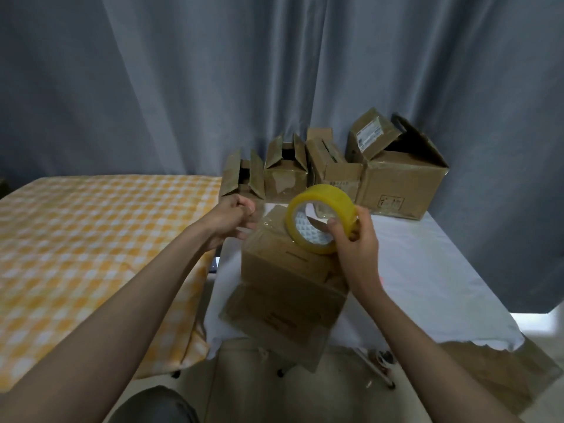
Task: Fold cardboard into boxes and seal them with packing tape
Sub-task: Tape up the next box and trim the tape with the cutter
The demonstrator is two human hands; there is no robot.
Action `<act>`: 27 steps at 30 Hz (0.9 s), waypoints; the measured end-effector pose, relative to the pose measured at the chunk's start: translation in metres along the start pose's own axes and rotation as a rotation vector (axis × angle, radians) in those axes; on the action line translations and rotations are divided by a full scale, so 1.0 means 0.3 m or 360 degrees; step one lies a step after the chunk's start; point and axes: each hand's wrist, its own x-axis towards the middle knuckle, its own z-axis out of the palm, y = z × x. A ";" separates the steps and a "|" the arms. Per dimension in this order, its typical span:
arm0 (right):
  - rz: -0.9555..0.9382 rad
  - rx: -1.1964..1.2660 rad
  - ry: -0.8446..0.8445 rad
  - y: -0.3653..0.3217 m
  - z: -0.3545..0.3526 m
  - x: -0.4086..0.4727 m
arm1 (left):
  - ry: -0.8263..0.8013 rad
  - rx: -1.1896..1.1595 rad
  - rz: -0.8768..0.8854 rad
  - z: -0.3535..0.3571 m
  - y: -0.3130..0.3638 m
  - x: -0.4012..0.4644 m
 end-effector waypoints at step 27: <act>-0.0128 0.0139 -0.0342 0.021 -0.029 -0.007 | -0.0156 0.0172 -0.0325 0.052 -0.087 -0.051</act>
